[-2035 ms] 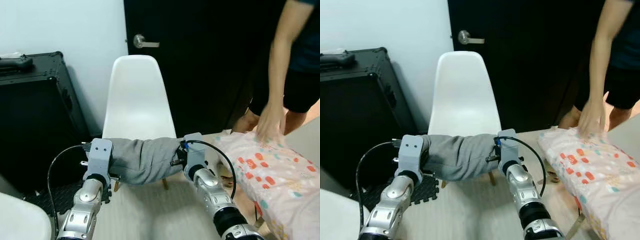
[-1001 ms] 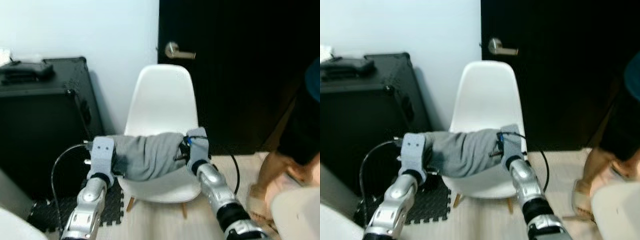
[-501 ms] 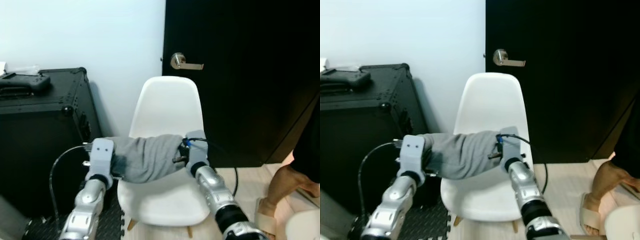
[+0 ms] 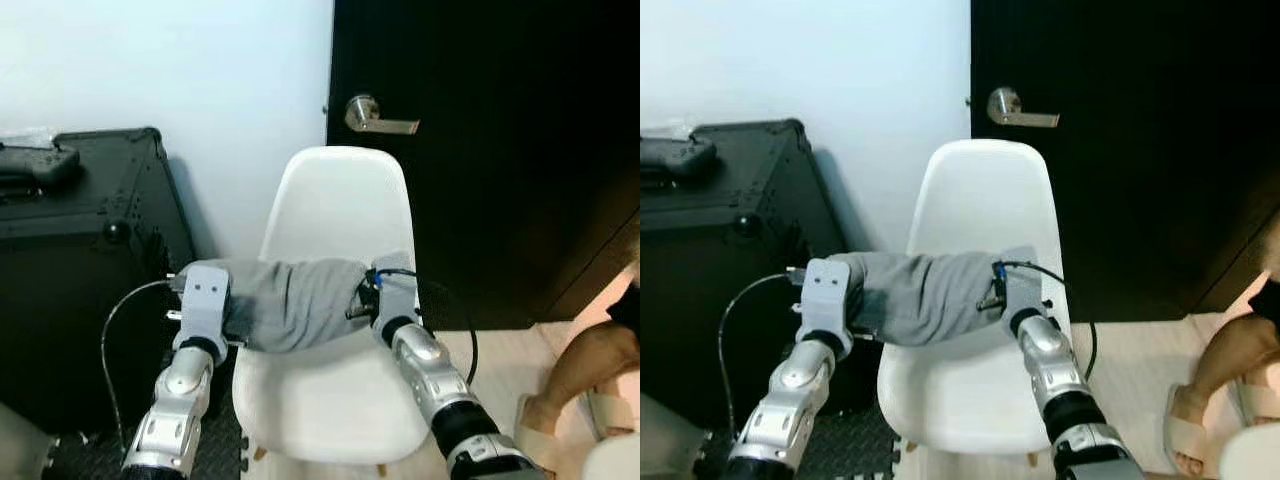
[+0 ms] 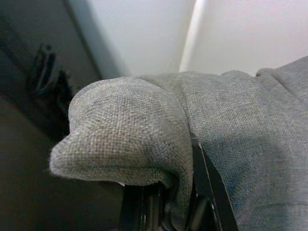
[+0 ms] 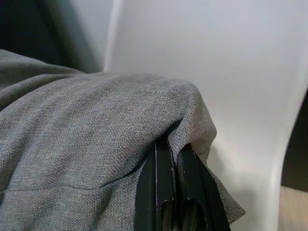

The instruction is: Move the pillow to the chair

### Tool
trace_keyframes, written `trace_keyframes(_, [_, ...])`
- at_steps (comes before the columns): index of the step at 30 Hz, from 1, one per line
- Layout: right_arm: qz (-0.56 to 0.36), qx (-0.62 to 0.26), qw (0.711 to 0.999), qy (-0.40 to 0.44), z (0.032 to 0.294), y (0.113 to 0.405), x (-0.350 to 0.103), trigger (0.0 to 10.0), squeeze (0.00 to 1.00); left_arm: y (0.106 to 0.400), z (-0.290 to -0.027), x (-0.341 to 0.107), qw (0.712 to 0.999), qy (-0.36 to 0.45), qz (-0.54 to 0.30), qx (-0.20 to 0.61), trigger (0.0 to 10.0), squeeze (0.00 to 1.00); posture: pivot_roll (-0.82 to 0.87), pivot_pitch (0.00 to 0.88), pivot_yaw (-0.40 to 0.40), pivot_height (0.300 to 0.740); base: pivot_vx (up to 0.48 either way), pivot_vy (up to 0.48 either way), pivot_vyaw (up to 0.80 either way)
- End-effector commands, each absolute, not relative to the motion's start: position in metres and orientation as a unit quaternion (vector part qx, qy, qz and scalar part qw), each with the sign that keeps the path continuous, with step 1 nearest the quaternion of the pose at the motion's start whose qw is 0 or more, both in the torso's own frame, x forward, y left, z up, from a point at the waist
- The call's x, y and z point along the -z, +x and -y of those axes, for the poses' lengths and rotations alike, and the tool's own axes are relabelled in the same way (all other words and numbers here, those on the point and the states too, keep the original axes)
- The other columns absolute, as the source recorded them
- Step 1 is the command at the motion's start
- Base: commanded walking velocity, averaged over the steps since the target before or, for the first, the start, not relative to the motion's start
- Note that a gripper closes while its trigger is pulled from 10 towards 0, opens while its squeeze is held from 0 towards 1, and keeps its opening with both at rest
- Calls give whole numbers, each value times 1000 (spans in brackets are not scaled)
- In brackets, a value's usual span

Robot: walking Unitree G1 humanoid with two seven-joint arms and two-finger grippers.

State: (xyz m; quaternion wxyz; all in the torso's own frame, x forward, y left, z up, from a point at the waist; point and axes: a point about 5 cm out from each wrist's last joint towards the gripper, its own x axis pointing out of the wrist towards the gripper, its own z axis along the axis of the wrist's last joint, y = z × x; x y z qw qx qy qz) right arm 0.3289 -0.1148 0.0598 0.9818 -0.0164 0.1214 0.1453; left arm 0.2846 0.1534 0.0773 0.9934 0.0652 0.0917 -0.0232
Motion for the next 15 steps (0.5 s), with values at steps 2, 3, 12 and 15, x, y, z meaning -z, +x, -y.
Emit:
trace_keyframes(2, [-103,-168,980,-19,107,331,-66,10000,0,287,-144,-80,995,52,-82,38,10000,0,99,0,-2,740,0,0,0])
trace_keyframes(3, [-102,-167,980,-19,107,331,-67,10000,0,287,-144,-80,995,49,-82,36,10000,0,99,0,-2,740,0,0,0])
trace_keyframes(12, [-98,-170,980,-27,108,334,-70,10000,0,296,-146,-80,995,58,-79,16,10000,0,91,0,-40,740,0,0,0])
trace_keyframes(15, [-98,-169,980,-31,111,336,-71,10000,0,297,-145,-76,993,69,-87,28,10000,0,92,0,-50,740,0,0,0])
